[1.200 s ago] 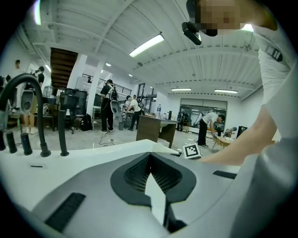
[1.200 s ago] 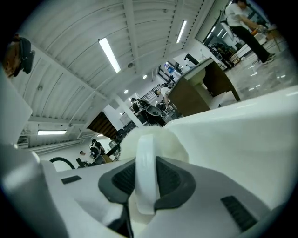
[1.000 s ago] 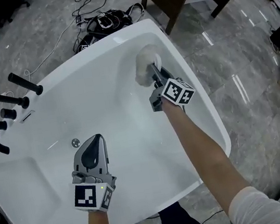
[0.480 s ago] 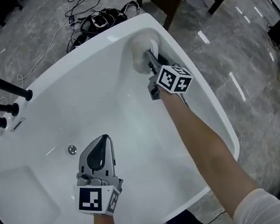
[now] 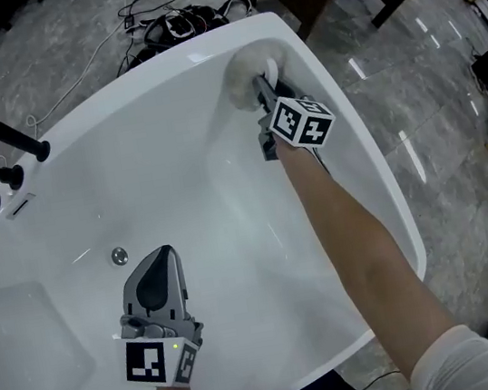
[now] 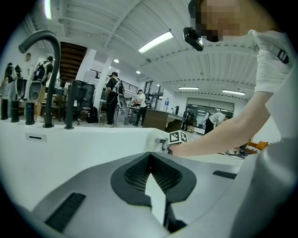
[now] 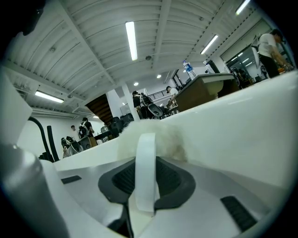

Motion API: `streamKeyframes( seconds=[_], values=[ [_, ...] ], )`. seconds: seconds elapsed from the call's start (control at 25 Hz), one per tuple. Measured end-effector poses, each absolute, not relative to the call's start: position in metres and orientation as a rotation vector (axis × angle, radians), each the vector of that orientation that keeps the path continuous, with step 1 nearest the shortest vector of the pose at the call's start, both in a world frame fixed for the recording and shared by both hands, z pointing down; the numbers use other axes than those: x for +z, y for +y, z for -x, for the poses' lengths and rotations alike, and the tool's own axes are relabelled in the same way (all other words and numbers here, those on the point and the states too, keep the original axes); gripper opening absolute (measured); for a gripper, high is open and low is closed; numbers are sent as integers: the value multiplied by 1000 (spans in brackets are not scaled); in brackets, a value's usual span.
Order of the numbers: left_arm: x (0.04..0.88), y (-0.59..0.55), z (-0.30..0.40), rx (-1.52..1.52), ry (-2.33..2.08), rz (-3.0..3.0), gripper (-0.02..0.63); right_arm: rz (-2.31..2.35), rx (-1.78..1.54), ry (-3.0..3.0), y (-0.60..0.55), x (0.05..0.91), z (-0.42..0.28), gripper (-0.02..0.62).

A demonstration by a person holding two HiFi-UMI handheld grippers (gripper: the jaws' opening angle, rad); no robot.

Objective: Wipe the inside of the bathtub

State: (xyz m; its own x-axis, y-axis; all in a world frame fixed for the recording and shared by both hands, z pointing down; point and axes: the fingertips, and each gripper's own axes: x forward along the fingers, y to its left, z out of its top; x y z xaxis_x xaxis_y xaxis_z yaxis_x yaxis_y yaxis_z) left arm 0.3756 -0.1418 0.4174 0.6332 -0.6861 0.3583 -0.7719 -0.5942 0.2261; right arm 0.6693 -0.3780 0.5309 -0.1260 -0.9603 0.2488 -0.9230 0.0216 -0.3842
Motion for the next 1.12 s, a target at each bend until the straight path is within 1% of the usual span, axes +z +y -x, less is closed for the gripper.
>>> streamKeyframes(
  seconds=[0.24, 0.4, 0.84, 1.12],
  values=[
    [431, -159, -381, 372, -1149, -2496, 6, 2025, -724, 2210, -380, 536, -666, 91],
    [434, -181, -389, 341, -1145, -2484, 6, 2010, -733, 2194, -379, 534, -660, 89],
    [440, -231, -417, 382, -1023, -2507, 6, 1947, -760, 2220, -377, 529, -605, 89],
    [428, -246, -391, 348, -1086, -2520, 6, 1895, -786, 2278, -373, 526, -554, 89]
  ],
)
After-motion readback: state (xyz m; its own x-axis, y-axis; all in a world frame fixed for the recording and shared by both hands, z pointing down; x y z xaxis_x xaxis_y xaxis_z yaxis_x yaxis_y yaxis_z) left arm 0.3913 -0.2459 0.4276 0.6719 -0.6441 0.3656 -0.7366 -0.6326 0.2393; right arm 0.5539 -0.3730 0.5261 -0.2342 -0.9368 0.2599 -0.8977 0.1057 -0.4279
